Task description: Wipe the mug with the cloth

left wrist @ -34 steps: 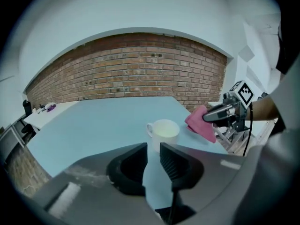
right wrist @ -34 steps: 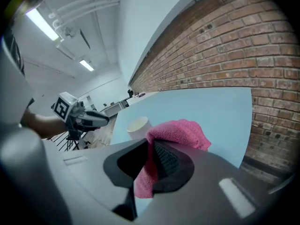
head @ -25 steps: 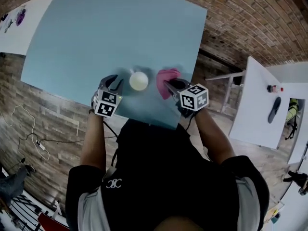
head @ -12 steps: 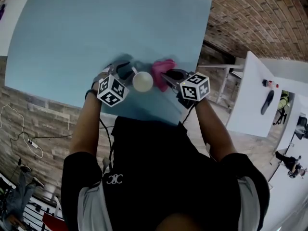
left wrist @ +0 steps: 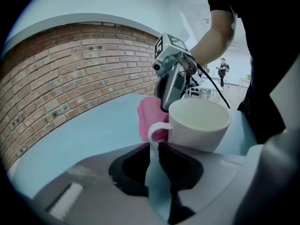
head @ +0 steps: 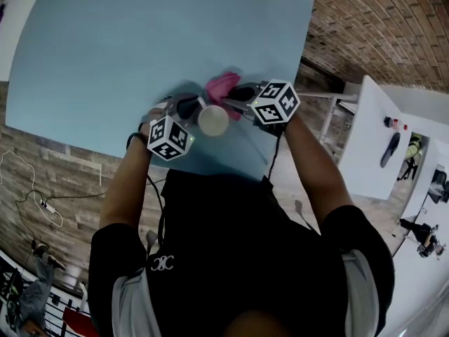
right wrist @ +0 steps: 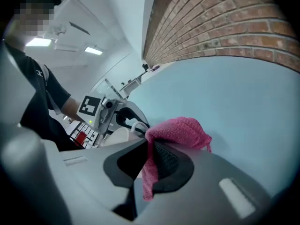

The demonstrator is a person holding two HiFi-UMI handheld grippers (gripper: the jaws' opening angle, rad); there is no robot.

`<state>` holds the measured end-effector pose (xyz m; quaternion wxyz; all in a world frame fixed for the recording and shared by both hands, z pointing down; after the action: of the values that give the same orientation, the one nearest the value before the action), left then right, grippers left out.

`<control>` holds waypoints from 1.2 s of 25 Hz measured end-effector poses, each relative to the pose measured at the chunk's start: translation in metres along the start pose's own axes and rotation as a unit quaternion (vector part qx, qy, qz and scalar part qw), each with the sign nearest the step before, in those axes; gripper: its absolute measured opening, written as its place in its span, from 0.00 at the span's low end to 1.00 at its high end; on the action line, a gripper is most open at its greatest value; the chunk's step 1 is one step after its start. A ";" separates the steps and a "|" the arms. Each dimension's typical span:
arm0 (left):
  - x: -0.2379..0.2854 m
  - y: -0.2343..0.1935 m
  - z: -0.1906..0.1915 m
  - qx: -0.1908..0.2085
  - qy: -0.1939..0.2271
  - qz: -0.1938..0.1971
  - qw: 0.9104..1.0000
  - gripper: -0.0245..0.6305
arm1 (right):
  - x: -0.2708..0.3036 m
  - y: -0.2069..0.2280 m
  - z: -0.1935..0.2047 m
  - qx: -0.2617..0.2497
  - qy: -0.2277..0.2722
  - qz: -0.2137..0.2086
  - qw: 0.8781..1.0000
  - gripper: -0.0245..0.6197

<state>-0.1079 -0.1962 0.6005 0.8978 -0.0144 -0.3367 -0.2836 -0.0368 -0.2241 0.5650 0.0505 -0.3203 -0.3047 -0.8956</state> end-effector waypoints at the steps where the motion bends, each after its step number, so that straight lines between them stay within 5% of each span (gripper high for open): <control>1: 0.000 -0.001 -0.001 -0.001 0.001 0.001 1.000 0.14 | 0.002 -0.001 -0.002 -0.010 -0.011 -0.009 1.000 0.10; 8: -0.001 -0.010 -0.013 -0.040 0.028 0.039 0.998 0.20 | 0.004 -0.006 -0.013 -0.035 -0.031 -0.049 0.998 0.10; 14: 0.006 -0.007 -0.021 -0.038 0.035 0.049 0.997 0.10 | 0.001 -0.011 -0.022 -0.026 -0.033 -0.091 0.995 0.10; 20: 0.005 -0.005 -0.023 -0.047 0.036 0.032 0.998 0.09 | 0.011 -0.021 -0.027 0.004 -0.056 -0.150 0.987 0.10; 30: 0.003 -0.003 -0.017 -0.071 0.030 0.003 0.997 0.09 | 0.030 -0.020 -0.031 0.044 -0.089 -0.188 0.977 0.10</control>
<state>-0.0978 -0.2040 0.5885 0.9052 -0.0703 -0.2886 -0.3039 -0.0827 -0.2229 0.5536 -0.1319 -0.3332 -0.4019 -0.8426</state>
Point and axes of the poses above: the fingertips, and each gripper's own axes: x forward along the fingers, y to its right, z out of its underside, the point moved 2 cm from there along -x, backward along the fingers, and after that the axes turned 2 degrees about y, right-handed, at the moved point
